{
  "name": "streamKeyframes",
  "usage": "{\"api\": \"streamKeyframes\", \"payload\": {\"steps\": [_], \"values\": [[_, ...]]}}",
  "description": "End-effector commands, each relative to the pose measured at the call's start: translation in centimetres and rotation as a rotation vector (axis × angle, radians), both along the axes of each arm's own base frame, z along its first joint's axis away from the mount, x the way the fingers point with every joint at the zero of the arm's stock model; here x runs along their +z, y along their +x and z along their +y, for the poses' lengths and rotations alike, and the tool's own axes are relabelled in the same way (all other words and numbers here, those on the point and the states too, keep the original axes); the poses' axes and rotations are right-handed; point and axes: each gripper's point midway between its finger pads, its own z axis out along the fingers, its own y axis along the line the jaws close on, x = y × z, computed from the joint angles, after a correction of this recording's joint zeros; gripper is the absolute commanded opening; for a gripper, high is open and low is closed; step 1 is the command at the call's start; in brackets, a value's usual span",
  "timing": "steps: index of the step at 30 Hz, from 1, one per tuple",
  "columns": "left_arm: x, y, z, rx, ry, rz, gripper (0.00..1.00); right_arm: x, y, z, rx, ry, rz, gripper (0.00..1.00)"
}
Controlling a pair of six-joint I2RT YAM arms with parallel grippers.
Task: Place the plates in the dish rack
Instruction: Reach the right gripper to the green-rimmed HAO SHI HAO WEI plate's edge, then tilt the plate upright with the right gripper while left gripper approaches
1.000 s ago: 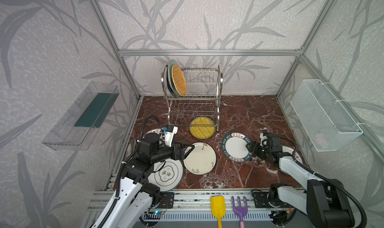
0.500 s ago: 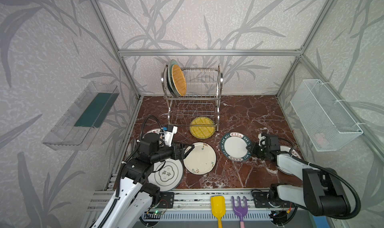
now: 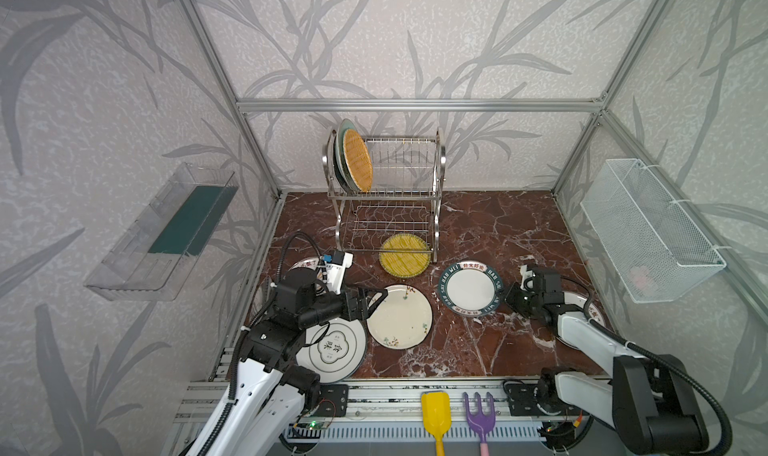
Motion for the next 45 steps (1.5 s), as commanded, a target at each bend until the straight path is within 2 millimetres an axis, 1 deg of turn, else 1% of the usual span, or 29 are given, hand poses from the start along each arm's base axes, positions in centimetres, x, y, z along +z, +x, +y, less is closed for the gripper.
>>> {"api": "streamKeyframes", "payload": {"steps": [1, 5, 6, 9, 11, 12, 13, 14, 16, 18, 20, 21, 24, 25, 26, 28, 31, 34, 40, 45], "values": [[-0.3, 0.6, 0.5, 0.043, 0.006, -0.001, 0.99, 1.5, -0.2, -0.9, -0.075, -0.004, 0.012, 0.00], [-0.7, 1.6, 1.0, 0.114, -0.017, 0.045, 0.99, 3.8, -0.4, -0.9, -0.124, 0.049, -0.027, 0.00], [-1.2, 2.0, 1.2, 0.147, -0.028, 0.072, 0.99, 4.5, -0.5, -0.9, -0.136, 0.067, -0.035, 0.00], [-2.0, 2.7, 1.4, 0.196, -0.082, 0.114, 0.99, 5.6, -0.9, -0.8, -0.166, 0.105, -0.040, 0.00], [-2.4, 3.8, 0.8, 0.232, -0.223, 0.144, 0.98, 6.6, -1.1, -0.7, -0.176, 0.130, -0.047, 0.00], [-1.7, 4.4, 0.4, 0.230, -0.319, 0.136, 0.97, 7.0, -1.3, -0.7, -0.186, 0.138, -0.048, 0.00], [-1.8, 4.8, 0.1, 0.235, -0.385, 0.147, 0.97, 7.5, -1.4, -0.7, -0.195, 0.147, -0.052, 0.00], [-2.0, 5.4, 0.0, 0.248, -0.425, 0.156, 0.99, 8.1, -1.6, -0.7, -0.205, 0.156, -0.058, 0.00], [-2.7, 6.0, -0.6, 0.264, -0.419, 0.172, 0.99, 9.1, -1.9, -1.0, -0.236, 0.170, -0.073, 0.00], [-3.2, 6.2, -1.8, 0.271, -0.381, 0.172, 0.99, 10.2, -2.2, -1.3, -0.266, 0.180, -0.097, 0.00], [-3.4, 6.1, -3.6, 0.270, -0.364, 0.163, 0.99, 11.2, -2.3, -1.6, -0.293, 0.190, -0.118, 0.00], [-3.5, 5.9, -4.9, 0.255, -0.365, 0.161, 0.99, 11.6, -2.3, -1.6, -0.302, 0.198, -0.127, 0.00], [-3.5, 5.9, -8.2, 0.228, -0.386, 0.196, 0.99, 12.6, -2.2, -1.2, -0.303, 0.221, -0.141, 0.00], [-3.6, 6.1, -9.0, 0.231, -0.397, 0.217, 0.99, 12.8, -2.1, -1.0, -0.300, 0.225, -0.140, 0.00], [-4.1, 6.3, -9.7, 0.249, -0.408, 0.249, 0.99, 13.0, -2.0, -0.8, -0.300, 0.228, -0.140, 0.00], [-4.7, 6.7, -11.0, 0.278, -0.431, 0.277, 0.93, 13.4, -1.9, -0.3, -0.297, 0.232, -0.153, 0.00], [-4.2, 6.9, -13.4, 0.260, -0.446, 0.290, 0.87, 13.8, -1.8, 0.4, -0.287, 0.220, -0.162, 0.00], [-4.0, 6.9, -15.3, 0.262, -0.444, 0.301, 0.79, 14.0, -1.7, 1.2, -0.272, 0.217, -0.167, 0.00], [-4.7, 7.0, -18.0, 0.283, -0.419, 0.357, 0.59, 14.2, -1.6, 2.1, -0.257, 0.229, -0.172, 0.00], [-6.0, 7.3, -18.8, 0.333, -0.392, 0.406, 0.54, 14.4, -1.7, 2.5, -0.251, 0.239, -0.178, 0.00]]}}
